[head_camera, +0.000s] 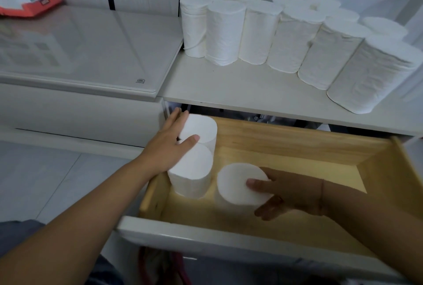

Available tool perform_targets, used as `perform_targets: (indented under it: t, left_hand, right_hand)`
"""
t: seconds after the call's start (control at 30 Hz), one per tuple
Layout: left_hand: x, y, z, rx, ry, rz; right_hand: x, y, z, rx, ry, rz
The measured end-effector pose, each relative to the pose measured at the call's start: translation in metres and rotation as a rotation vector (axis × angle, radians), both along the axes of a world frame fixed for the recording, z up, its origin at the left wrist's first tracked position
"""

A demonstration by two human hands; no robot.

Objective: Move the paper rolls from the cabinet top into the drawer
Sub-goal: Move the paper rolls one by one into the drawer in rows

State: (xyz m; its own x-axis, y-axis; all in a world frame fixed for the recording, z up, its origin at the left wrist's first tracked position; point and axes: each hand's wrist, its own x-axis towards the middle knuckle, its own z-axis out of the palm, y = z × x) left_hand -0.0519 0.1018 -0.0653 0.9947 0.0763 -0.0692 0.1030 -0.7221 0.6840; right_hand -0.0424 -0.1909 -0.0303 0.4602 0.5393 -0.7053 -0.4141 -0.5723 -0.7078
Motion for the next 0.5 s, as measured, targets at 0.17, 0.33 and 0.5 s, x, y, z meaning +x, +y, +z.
perform_targets:
  t: [0.17,0.33,0.5]
  left_hand:
    - [-0.001,-0.002,0.002,-0.006,0.009,0.011]
    - [-0.002,-0.004,0.005,0.039,0.011,0.005]
    - [-0.003,-0.005,0.007,0.043,0.008,0.004]
  right_hand:
    - [-0.032,0.027,-0.007,0.061,0.182,-0.006]
    - [-0.041,0.065,-0.012,0.054,0.215,-0.059]
    - [-0.041,0.086,-0.014,-0.041,0.237,-0.032]
